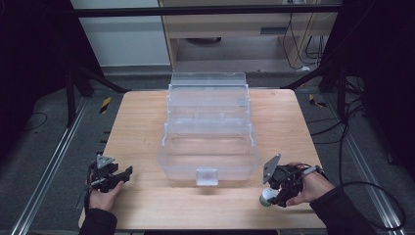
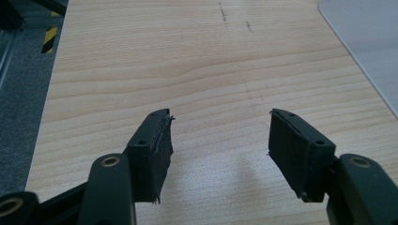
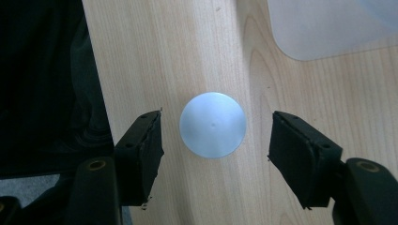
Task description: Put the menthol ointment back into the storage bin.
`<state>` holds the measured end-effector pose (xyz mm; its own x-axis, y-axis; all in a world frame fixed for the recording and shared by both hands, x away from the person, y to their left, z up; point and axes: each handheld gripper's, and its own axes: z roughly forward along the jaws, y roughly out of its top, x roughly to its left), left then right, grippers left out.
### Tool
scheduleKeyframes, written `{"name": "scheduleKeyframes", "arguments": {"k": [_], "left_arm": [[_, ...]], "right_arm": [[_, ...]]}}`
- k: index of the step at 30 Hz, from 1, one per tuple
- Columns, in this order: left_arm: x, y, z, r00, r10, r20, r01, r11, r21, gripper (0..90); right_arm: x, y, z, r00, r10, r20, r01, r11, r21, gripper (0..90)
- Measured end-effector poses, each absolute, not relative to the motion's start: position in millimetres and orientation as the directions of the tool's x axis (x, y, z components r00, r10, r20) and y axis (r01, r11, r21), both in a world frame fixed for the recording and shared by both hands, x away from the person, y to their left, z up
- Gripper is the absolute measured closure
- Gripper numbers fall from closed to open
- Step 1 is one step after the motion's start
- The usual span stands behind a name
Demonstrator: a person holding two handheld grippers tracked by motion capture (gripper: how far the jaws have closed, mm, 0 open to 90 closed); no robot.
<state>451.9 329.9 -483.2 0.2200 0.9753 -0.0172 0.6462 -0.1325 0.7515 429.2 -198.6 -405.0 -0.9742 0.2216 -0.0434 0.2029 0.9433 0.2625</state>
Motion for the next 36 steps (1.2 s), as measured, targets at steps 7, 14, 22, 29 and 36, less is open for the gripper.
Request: {"name": "scheduleKeyframes", "arguments": {"k": [7, 14, 22, 29, 36], "left_arm": [[451.9, 329.9, -483.1, 0.22, 0.975, -0.016, 0.646, -0.133, 0.752, 39.4], [451.8, 329.8, -483.1, 0.221, 0.975, -0.015, 0.646, -0.135, 0.752, 39.6], [451.8, 329.8, -483.1, 0.221, 0.975, -0.013, 0.646, -0.136, 0.751, 39.8], [451.9, 329.9, -483.2, 0.221, 0.975, -0.011, 0.647, -0.138, 0.75, 39.9], [451.9, 330.0, -483.3, 0.221, 0.975, -0.01, 0.647, -0.139, 0.75, 40.0]], "right_arm": [[429.8, -195.1, -411.6, -0.978, 0.206, -0.041, 0.191, 0.953, 0.234, 37.0], [430.5, -189.6, -418.8, -0.982, 0.183, -0.041, 0.171, 0.966, 0.196, 38.8], [432.4, -184.2, -425.9, -0.986, 0.161, -0.041, 0.152, 0.975, 0.164, 42.3], [433.6, -181.6, -431.4, -0.987, 0.159, -0.035, 0.152, 0.977, 0.147, 46.1], [436.0, -180.7, -432.8, -0.987, 0.156, -0.034, 0.15, 0.979, 0.137, 49.8]]}}
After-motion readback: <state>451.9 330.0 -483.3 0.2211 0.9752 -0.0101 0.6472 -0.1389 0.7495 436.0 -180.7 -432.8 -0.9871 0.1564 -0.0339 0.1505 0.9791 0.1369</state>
